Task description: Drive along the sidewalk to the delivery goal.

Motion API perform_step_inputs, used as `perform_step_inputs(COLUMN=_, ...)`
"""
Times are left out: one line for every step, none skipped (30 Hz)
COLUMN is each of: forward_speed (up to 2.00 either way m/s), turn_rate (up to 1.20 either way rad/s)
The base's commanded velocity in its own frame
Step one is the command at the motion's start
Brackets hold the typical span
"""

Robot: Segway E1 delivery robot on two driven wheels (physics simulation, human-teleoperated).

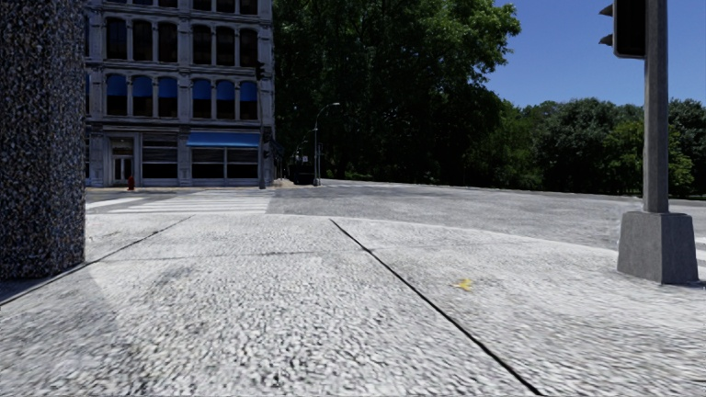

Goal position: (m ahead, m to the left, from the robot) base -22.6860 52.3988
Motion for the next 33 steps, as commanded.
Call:
perform_step_inputs(forward_speed=2.0, turn_rate=0.2)
perform_step_inputs(forward_speed=2.0, turn_rate=0.2)
perform_step_inputs(forward_speed=2.0, turn_rate=0.32)
perform_step_inputs(forward_speed=2.0, turn_rate=0.38)
perform_step_inputs(forward_speed=2.0, turn_rate=0.4)
perform_step_inputs(forward_speed=2.0, turn_rate=0.4)
perform_step_inputs(forward_speed=2.0, turn_rate=0.4)
perform_step_inputs(forward_speed=2.0, turn_rate=0.4)
perform_step_inputs(forward_speed=2.0, turn_rate=0.4)
perform_step_inputs(forward_speed=2.0, turn_rate=0.4)
perform_step_inputs(forward_speed=2.0, turn_rate=0.4)
perform_step_inputs(forward_speed=2.0, turn_rate=0.4)
perform_step_inputs(forward_speed=2.0, turn_rate=0.4)
perform_step_inputs(forward_speed=2.0, turn_rate=0.41)
perform_step_inputs(forward_speed=2.0, turn_rate=0.42)
perform_step_inputs(forward_speed=2.0, turn_rate=0.43)
perform_step_inputs(forward_speed=2.0, turn_rate=0.43)
perform_step_inputs(forward_speed=2.0, turn_rate=0.43)
perform_step_inputs(forward_speed=2.0, turn_rate=0.44)
perform_step_inputs(forward_speed=2.0, turn_rate=0.44)
perform_step_inputs(forward_speed=2.0, turn_rate=0.44)
perform_step_inputs(forward_speed=2.0, turn_rate=0.44)
perform_step_inputs(forward_speed=2.0, turn_rate=0.44)
perform_step_inputs(forward_speed=2.0, turn_rate=0.44)
perform_step_inputs(forward_speed=2.0, turn_rate=0.44)
perform_step_inputs(forward_speed=2.0, turn_rate=0.44)
perform_step_inputs(forward_speed=2.0, turn_rate=0.45)
perform_step_inputs(forward_speed=2.0, turn_rate=0.53)
perform_step_inputs(forward_speed=2.0, turn_rate=0.53)
perform_step_inputs(forward_speed=2.0, turn_rate=0.57)
perform_step_inputs(forward_speed=2.0, turn_rate=0.61)
perform_step_inputs(forward_speed=2.0, turn_rate=0.62)
perform_step_inputs(forward_speed=2.0, turn_rate=0.62)
